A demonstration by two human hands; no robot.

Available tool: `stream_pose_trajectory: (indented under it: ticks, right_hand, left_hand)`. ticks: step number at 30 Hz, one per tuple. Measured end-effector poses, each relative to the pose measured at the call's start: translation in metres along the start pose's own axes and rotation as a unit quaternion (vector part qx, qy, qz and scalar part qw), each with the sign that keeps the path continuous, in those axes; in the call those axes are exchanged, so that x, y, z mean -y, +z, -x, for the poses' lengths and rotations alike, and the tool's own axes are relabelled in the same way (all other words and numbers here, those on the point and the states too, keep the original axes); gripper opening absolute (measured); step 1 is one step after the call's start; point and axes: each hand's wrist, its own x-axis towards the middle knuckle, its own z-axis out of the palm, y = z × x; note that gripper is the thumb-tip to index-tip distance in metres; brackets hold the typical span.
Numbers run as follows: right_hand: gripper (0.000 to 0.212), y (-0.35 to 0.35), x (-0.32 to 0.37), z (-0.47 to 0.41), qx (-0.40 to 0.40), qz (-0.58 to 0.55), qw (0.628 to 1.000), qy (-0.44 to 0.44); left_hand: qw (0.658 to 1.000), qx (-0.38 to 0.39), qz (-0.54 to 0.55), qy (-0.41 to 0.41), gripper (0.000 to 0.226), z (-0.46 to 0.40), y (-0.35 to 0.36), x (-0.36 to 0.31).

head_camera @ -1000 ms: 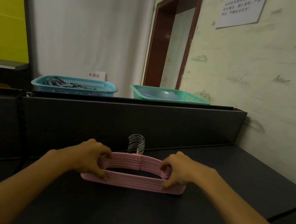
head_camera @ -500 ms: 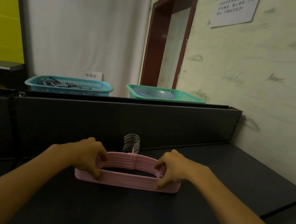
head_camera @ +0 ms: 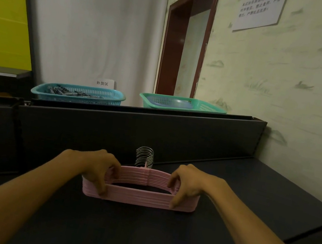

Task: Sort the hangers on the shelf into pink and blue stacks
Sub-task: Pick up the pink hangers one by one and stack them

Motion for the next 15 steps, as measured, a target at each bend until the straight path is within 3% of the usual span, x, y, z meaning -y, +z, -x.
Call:
stream_pose_trajectory:
  ticks: [6,15]
  right_hand:
    - [0.068,0.003,-0.003,-0.003,-0.013,0.000,1.000,-0.003]
    - [0.072,0.010,-0.007,-0.002,-0.026,-0.008,1.000,-0.005]
  left_hand:
    - [1.000,-0.002,0.006,0.013,0.053,-0.001,-0.001,0.002]
    - [0.999,-0.017,0.033,0.006,0.061,0.006,0.004,0.001]
